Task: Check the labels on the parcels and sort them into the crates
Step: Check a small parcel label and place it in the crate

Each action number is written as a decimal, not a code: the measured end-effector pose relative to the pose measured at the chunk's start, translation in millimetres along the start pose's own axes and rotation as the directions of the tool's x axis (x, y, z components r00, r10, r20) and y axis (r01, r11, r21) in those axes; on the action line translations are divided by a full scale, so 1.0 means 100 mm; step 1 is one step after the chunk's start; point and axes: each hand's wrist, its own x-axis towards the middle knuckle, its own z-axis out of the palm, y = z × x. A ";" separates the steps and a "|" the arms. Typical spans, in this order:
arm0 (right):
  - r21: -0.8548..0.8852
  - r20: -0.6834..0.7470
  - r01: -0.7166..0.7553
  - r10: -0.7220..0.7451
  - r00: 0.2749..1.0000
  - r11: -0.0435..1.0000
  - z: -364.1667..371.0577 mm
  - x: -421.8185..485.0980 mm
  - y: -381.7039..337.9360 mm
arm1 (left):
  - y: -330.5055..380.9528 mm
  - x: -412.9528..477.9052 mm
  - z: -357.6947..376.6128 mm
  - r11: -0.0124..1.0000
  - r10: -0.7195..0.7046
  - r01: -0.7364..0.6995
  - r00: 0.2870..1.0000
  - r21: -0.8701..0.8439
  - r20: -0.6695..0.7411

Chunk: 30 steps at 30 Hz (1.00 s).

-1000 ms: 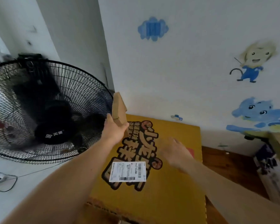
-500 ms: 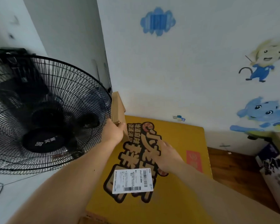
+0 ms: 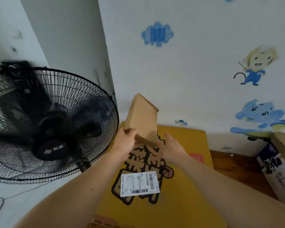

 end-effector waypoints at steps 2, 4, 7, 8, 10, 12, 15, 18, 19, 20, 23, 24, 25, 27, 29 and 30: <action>0.069 -0.037 -0.029 0.032 0.999 0.997 -0.05 -0.08 -0.02 | -0.03 -0.13 0.04 0.998 -0.024 0.026 0.999 -0.049 0.048; 0.127 -0.066 -0.054 0.062 0.996 0.991 -0.11 -0.18 0.00 | -0.03 -0.28 0.08 0.994 -0.037 0.049 0.992 -0.101 0.119; 0.234 -0.108 -0.096 0.124 0.986 0.967 -0.21 -0.35 0.06 | -0.05 -0.49 0.16 0.984 -0.063 0.104 0.962 -0.145 0.265; 0.256 -0.125 -0.108 0.144 0.982 0.961 -0.25 -0.43 0.11 | -0.06 -0.57 0.20 0.982 -0.071 0.121 0.949 -0.147 0.308; 0.279 -0.166 -0.120 0.171 0.971 0.953 -0.32 -0.57 0.21 | -0.11 -0.68 0.28 0.972 -0.090 0.163 0.924 -0.170 0.373; 0.300 -0.197 -0.124 0.188 0.962 0.946 -0.36 -0.69 0.33 | -0.16 -0.77 0.35 0.962 -0.103 0.198 0.899 -0.187 0.425; 0.357 -0.243 -0.119 0.216 0.946 0.926 -0.45 -0.88 0.49 | -0.21 -0.90 0.47 0.965 -0.112 0.208 0.878 -0.160 0.465; 0.364 -0.293 -0.096 0.212 0.932 0.926 -0.60 -1.09 0.65 | -0.22 -1.03 0.61 0.975 -0.101 0.179 0.881 -0.129 0.461; 0.361 -0.299 -0.088 0.204 0.932 0.928 -0.62 -1.12 0.68 | -0.21 -1.03 0.63 0.978 -0.099 0.170 0.888 -0.121 0.449; 0.350 -0.306 -0.074 0.188 0.933 0.934 -0.71 -1.22 0.75 | -0.17 -1.10 0.71 0.980 -0.092 0.159 0.896 -0.122 0.434; 0.304 -0.311 -0.032 0.130 0.941 0.952 -0.95 -1.41 0.93 | -0.04 -1.26 0.92 0.985 -0.066 0.124 0.917 -0.124 0.393; 0.291 -0.310 -0.017 0.111 0.944 0.957 -1.03 -1.47 0.99 | 0.00 -1.31 1.00 0.987 -0.056 0.110 0.922 -0.119 0.384; 0.279 -0.307 0.000 0.089 0.948 0.960 -1.14 -1.54 1.08 | 0.07 -1.40 1.12 0.990 -0.043 0.091 0.927 -0.111 0.372; 0.268 -0.289 0.027 0.053 0.956 0.963 -1.30 -1.66 1.23 | 0.15 -1.55 1.32 0.993 -0.011 0.052 0.932 -0.103 0.363; 0.242 -0.270 0.049 0.019 0.963 0.969 -1.49 -1.82 1.45 | 0.21 -1.75 1.57 0.996 0.019 0.014 0.937 -0.090 0.350; 0.229 -0.257 0.050 0.011 0.966 0.972 -1.59 -1.90 1.56 | 0.21 -1.84 1.70 0.997 0.027 0.002 0.939 -0.083 0.342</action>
